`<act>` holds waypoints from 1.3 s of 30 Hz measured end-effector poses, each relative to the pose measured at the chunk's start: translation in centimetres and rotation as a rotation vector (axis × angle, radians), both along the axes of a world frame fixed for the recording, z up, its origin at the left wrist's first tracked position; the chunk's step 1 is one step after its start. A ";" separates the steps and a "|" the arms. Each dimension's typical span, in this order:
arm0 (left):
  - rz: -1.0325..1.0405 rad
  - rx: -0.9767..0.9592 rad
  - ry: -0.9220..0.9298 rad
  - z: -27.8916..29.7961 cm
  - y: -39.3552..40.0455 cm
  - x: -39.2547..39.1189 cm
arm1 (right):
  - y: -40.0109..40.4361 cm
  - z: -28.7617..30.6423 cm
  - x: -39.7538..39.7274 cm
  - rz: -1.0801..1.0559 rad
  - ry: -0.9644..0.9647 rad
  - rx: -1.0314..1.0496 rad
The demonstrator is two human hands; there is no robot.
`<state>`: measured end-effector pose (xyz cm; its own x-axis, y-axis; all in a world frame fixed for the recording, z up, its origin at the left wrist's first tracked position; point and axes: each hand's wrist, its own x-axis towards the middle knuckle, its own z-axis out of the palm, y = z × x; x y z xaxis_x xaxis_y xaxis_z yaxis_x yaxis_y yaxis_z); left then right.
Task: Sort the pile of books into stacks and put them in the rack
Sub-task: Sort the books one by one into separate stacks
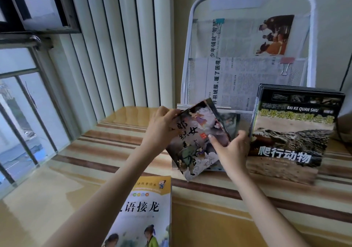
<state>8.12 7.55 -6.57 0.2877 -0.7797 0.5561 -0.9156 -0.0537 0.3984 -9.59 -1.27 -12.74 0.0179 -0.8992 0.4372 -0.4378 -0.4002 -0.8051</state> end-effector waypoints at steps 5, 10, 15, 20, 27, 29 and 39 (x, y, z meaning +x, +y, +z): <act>0.122 -0.153 0.384 -1.9 -1.9 -1.1 | 0.7 -0.2 -0.1 0.076 -0.209 0.197; -0.133 0.069 1.025 -5.0 -2.1 -1.3 | -1.6 -0.3 -0.7 0.171 -0.212 0.468; -0.243 0.045 1.105 -5.2 -3.5 -1.3 | -3.1 -0.7 -0.3 0.348 -0.225 0.445; -0.201 -0.037 1.044 -5.6 -3.7 -0.6 | -2.4 -1.2 0.7 0.364 -0.305 0.247; -0.275 -0.156 0.743 -1.4 -1.3 -1.3 | 0.5 2.1 -0.7 0.437 -0.421 0.022; -0.314 -0.165 0.706 0.2 -0.2 -2.8 | 1.5 3.1 -2.3 0.442 -0.434 0.009; -0.319 -0.150 0.694 -2.2 6.9 -12.8 | 9.7 0.7 -13.2 0.360 -0.445 0.040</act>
